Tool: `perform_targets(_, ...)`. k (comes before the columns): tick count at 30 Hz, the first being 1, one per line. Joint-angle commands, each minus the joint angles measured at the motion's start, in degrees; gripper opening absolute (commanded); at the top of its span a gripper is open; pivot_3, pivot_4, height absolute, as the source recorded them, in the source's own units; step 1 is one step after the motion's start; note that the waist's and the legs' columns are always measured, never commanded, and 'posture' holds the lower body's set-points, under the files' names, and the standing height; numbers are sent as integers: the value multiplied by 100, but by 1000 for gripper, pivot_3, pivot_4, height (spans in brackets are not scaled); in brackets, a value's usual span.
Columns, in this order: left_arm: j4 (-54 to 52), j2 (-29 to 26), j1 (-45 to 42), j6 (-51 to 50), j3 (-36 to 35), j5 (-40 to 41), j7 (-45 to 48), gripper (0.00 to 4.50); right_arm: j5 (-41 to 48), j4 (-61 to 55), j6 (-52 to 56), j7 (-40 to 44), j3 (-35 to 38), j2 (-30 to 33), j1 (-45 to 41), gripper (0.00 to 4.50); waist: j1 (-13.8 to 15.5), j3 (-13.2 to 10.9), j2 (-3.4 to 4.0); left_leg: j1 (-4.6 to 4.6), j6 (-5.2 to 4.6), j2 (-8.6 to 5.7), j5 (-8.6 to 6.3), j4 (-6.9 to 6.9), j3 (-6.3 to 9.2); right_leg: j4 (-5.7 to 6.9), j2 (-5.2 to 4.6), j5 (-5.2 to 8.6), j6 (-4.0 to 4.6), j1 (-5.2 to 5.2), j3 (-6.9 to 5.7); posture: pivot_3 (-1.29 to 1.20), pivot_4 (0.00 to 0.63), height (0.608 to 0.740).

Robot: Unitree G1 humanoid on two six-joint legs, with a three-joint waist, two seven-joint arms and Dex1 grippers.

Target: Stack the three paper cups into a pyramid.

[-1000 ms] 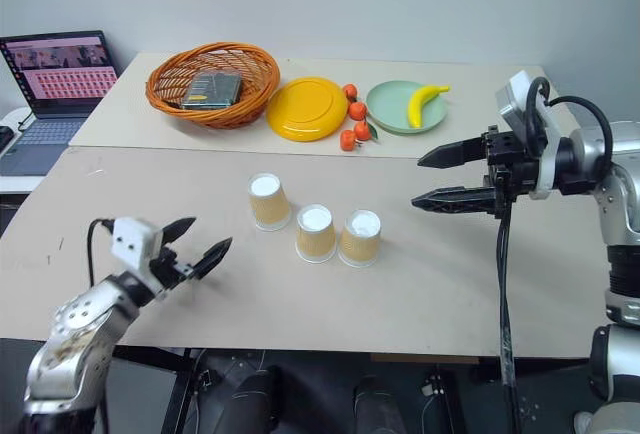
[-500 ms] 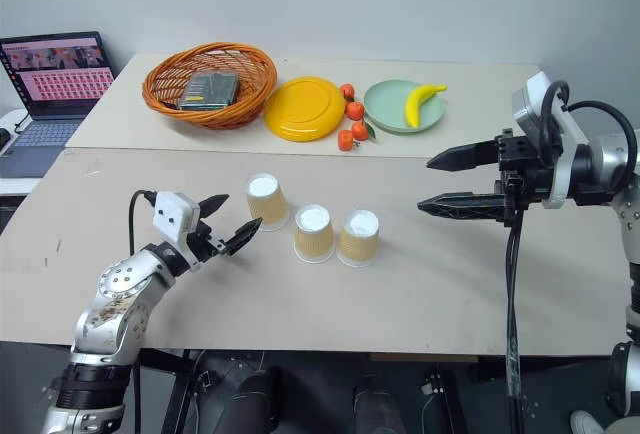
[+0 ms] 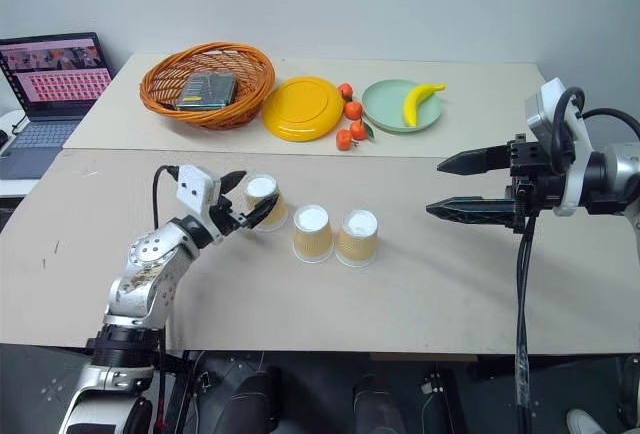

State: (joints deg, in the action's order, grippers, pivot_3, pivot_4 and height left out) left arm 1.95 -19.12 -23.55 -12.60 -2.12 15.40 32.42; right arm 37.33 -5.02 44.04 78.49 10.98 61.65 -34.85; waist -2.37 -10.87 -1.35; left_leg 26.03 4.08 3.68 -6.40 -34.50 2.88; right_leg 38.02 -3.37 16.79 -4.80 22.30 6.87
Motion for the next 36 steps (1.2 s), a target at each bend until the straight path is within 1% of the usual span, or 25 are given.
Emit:
perform_targets(1,91,68,-180,152,7,-55,-48,3957,116,-119,-77,-72,231,113,-103,4500,4,0,0,0,0,0,0,-1,0,0,0,-1,-1,0,0,0,150,732)
perform_targets(2,107,77,-186,142,8,-61,-62,3714,116,-120,-75,-80,228,113,-113,4500,2,0,0,0,0,0,0,-2,1,0,0,-1,-1,-1,0,0,150,732)
perform_targets(4,126,83,-190,102,8,-91,-109,2916,108,-100,-84,-94,207,108,-143,4500,1,0,0,0,0,0,0,-3,1,-1,0,-1,-2,-1,0,0,150,732)
perform_targets(5,118,83,-183,89,8,-101,-122,2611,109,-97,-86,-101,202,109,-149,4500,2,0,0,0,0,0,0,-2,1,0,0,-1,-2,-1,0,0,150,732)
perform_targets(9,105,87,-194,41,-35,-120,-213,2595,107,-81,-97,-118,190,109,-163,4500,2,0,0,0,0,0,0,-3,1,0,0,-1,-2,-1,0,0,150,732)
perform_targets(12,56,65,-359,-9,-112,-76,-296,2595,97,-76,-101,-128,169,100,-175,4500,3,0,0,0,0,0,0,-4,2,1,0,-1,-2,-2,0,0,150,732)
perform_targets(15,-45,-129,-992,-292,-285,123,-260,2595,111,-100,-77,-153,143,82,-225,4500,10,-1,-1,3,0,0,0,-7,3,2,0,-1,-3,0,-2,0,150,732)
perform_targets(18,-138,-368,-1618,-843,-301,460,78,2595,142,-122,-37,-151,172,109,-217,4500,23,-1,-1,12,0,-1,0,-15,10,1,1,-2,-6,1,-8,0,150,732)
perform_targets(21,-418,-695,-2143,-1534,-152,722,437,2595,134,-144,-27,-141,301,198,-43,4500,23,-1,-1,13,-1,-7,-1,-13,9,-4,-4,0,-10,-1,-6,0,150,732)
perform_targets(25,-585,-995,-2654,-2350,118,1035,975,2595,241,-361,-7,-98,705,279,551,4500,35,-1,-1,13,-2,-8,-2,-5,11,-5,-4,2,-12,-1,-8,0,150,732)
perform_targets(27,-594,-1000,-2918,-2686,256,1224,1230,2595,220,-476,-24,-237,850,236,819,4500,24,-1,-1,14,-2,-7,-2,-7,12,-3,-4,2,-12,0,-10,0,150,732)
perform_targets(30,-534,-760,-3402,-3428,149,1929,1505,2595,95,-540,-123,-562,1012,151,1194,4500,18,-1,-1,14,-2,-8,-1,-18,13,1,-4,2,-13,-2,-9,0,150,732)
perform_targets(31,-478,-723,-3537,-3556,138,2052,1600,2595,113,-606,-143,-603,1074,131,1331,4500,19,-2,-2,14,-2,-8,-2,-21,13,1,-4,3,-16,-4,-10,0,150,732)
perform_targets(33,-360,-698,-3717,-3695,154,2152,1720,2595,146,-718,-164,-675,1158,114,1528,4500,2,-1,0,14,-2,-8,-2,-22,14,1,-4,7,-24,-4,-10,0,150,732)
perform_targets(36,-138,-666,-3937,-3615,348,2119,2026,2595,189,-864,-170,-866,1333,34,1788,4500,-40,-1,2,13,-2,-8,-2,-19,13,2,-3,6,-22,-3,-7,0,150,732)
